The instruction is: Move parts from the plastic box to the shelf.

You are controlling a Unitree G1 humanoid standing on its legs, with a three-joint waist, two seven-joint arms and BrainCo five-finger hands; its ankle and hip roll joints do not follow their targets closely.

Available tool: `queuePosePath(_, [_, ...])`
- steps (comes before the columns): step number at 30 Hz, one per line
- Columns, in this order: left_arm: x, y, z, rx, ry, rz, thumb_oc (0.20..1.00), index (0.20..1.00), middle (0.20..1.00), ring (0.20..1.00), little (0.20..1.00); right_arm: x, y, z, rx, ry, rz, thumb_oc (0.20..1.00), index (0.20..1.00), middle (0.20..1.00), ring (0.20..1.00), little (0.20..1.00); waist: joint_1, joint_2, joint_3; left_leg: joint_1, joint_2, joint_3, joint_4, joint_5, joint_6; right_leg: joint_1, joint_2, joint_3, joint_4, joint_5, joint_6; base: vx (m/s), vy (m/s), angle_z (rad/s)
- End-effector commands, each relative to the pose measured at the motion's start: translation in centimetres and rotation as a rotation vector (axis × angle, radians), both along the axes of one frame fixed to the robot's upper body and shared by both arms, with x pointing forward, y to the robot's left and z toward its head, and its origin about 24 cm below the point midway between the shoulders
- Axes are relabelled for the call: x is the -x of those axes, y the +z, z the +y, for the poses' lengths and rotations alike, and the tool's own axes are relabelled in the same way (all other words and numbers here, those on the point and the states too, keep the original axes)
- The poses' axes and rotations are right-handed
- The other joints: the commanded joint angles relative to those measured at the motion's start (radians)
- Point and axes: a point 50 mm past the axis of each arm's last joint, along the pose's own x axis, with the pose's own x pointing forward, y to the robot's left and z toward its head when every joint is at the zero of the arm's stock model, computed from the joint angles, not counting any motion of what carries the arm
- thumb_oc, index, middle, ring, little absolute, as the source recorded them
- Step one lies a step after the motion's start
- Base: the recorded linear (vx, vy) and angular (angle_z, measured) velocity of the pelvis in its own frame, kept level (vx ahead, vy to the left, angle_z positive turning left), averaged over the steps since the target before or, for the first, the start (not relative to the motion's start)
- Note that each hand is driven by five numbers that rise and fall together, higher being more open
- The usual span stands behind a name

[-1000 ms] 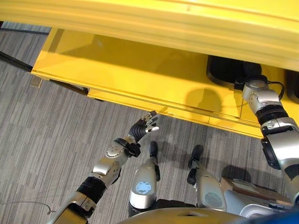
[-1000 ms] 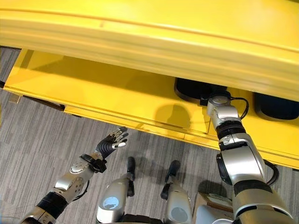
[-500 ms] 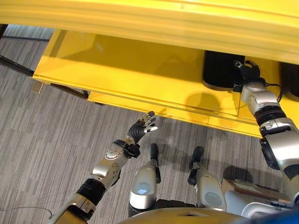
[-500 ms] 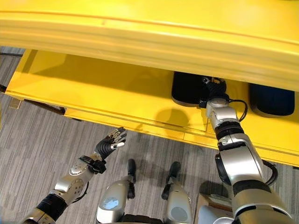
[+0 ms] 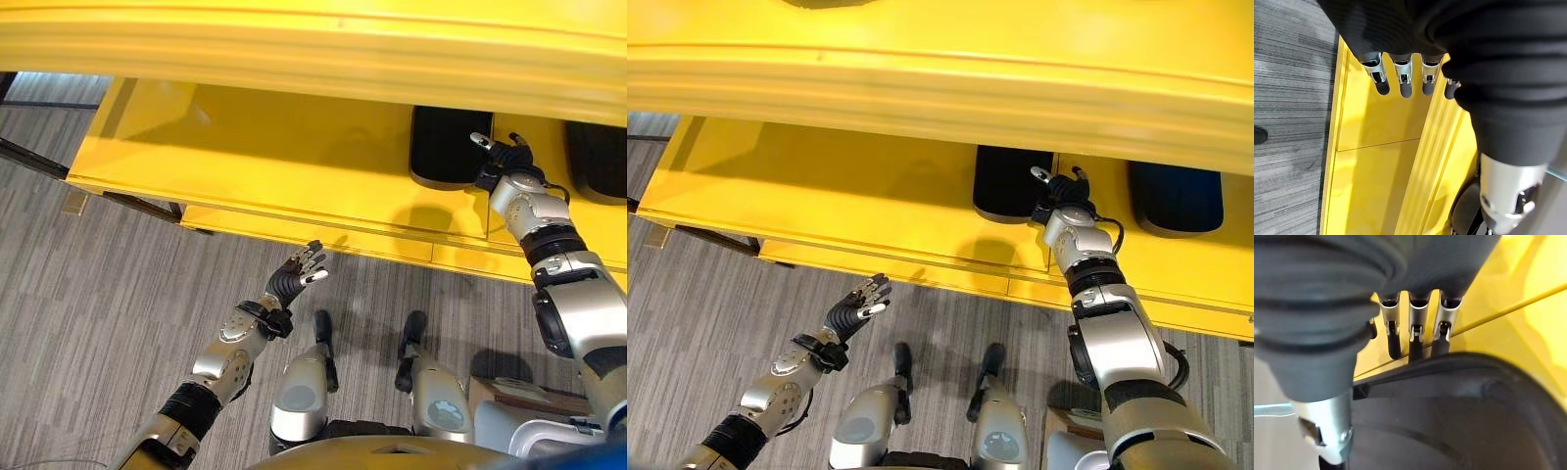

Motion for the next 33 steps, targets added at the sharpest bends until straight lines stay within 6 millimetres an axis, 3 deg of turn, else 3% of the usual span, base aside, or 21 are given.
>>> queuePosePath(1, [1.2, -0.1, -1.8, 0.053, -0.065, -0.038, 1.0, 1.0, 1.0, 1.0, 1.0, 0.5, 0.2, -0.7, -0.006, -0.057, -0.085, 1.0, 1.0, 1.0, 1.0, 1.0, 0.024, -0.007, -0.049, -0.002, 0.064, 0.045, 0.022, 0.04, -0.034, -0.009, -0.074, 0.028, 0.172, -0.096, 0.067, 0.04, 0.011, -0.01])
queuePosePath(9, [1.8, -0.3, -1.9, 0.056, -0.056, -0.035, 1.0, 1.0, 1.0, 1.0, 1.0, 1.4, 4.1, 0.1, 0.15, -0.134, -0.36, 1.0, 1.0, 1.0, 1.0, 1.0, 0.005, -0.009, -0.073, 0.015, 0.061, 0.047, 0.017, 0.033, -0.028, 0.007, -0.07, 0.043, 0.158, -0.093, 0.071, 0.02, 0.015, -0.03])
queuePosePath(13, [2.3, -0.7, -1.8, 0.099, -0.026, -0.014, 1.0, 1.0, 1.0, 1.0, 1.0, 2.5, 4.7, 1.5, 0.174, -0.111, -0.457, 1.0, 1.0, 1.0, 1.0, 1.0, -0.012, -0.009, -0.093, 0.02, 0.059, 0.05, 0.01, 0.034, -0.026, 0.014, -0.063, 0.054, 0.144, -0.09, 0.069, 0.02, 0.055, -0.05])
queuePosePath(17, [3.1, -1.1, -1.6, 0.127, 0.029, -0.021, 1.0, 1.0, 1.0, 1.0, 1.0, 4.7, 1.2, 3.5, 0.141, -0.01, -0.432, 1.0, 1.0, 1.0, 1.0, 1.0, -0.043, -0.02, -0.116, 0.035, 0.058, 0.055, -0.006, 0.034, -0.023, 0.027, -0.059, 0.068, 0.126, -0.086, 0.071, 0.04, 0.078, -0.07])
queuePosePath(21, [4.6, -1.6, -1.1, 0.143, 0.082, -0.023, 1.0, 1.0, 1.0, 1.0, 1.0, 9.2, -5.5, 5.0, 0.07, 0.151, -0.303, 1.0, 1.0, 1.0, 1.0, 1.0, -0.086, -0.041, -0.144, 0.056, 0.058, 0.077, -0.015, 0.028, -0.015, 0.04, -0.055, 0.087, 0.103, -0.076, 0.078, 0.04, 0.087, -0.13])
queuePosePath(22, [5.0, -1.7, -0.7, 0.144, 0.103, -0.026, 1.0, 1.0, 1.0, 1.0, 1.0, 11.9, -8.9, 5.7, -0.011, 0.233, -0.198, 1.0, 1.0, 1.0, 1.0, 1.0, -0.112, -0.056, -0.155, 0.072, 0.054, 0.09, -0.02, 0.022, -0.01, 0.049, -0.052, 0.099, 0.092, -0.073, 0.084, 0.03, 0.138, -0.13])
queuePosePath(23, [5.2, -1.8, -0.4, 0.142, 0.119, -0.027, 1.0, 1.0, 1.0, 1.0, 1.0, 13.2, -10.2, 6.0, -0.031, 0.285, -0.151, 1.0, 1.0, 1.0, 1.0, 1.0, -0.126, -0.066, -0.165, 0.077, 0.052, 0.099, -0.024, 0.02, -0.009, 0.052, -0.049, 0.106, 0.085, -0.069, 0.088, 0.03, 0.135, -0.19])
queuePosePath(28, [6.1, -1.9, 0.7, 0.109, 0.115, -0.03, 1.0, 1.0, 1.0, 1.0, 1.0, 18.0, -13.7, 5.6, -0.089, 0.46, 0.019, 1.0, 1.0, 1.0, 1.0, 1.0, -0.169, -0.103, -0.198, 0.104, 0.037, 0.13, -0.041, 0.012, 0.001, 0.064, -0.044, 0.128, 0.054, -0.046, 0.11, 0.0, 0.13, -0.19])
queuePosePath(30, [6.4, -1.6, 1.3, 0.014, 0.072, -0.086, 1.0, 1.0, 1.0, 1.0, 1.0, 19.7, -15.6, 5.8, -0.069, 0.63, 0.205, 1.0, 1.0, 1.0, 1.0, 1.0, -0.177, -0.121, -0.213, 0.112, 0.026, 0.138, -0.048, 0.005, 0.005, 0.066, -0.048, 0.131, 0.044, -0.035, 0.125, -0.04, 0.159, -0.16])
queuePosePath(33, [6.0, -0.5, 2.1, -0.074, -0.007, -0.19, 1.0, 1.0, 1.0, 1.0, 1.0, 20.2, -16.6, 5.9, -0.171, 0.692, 0.229, 1.0, 1.0, 1.0, 1.0, 1.0, -0.173, -0.141, -0.225, 0.126, 0.021, 0.148, -0.049, 0.001, 0.01, 0.076, -0.059, 0.125, 0.037, -0.021, 0.14, -0.01, 0.127, -0.04])
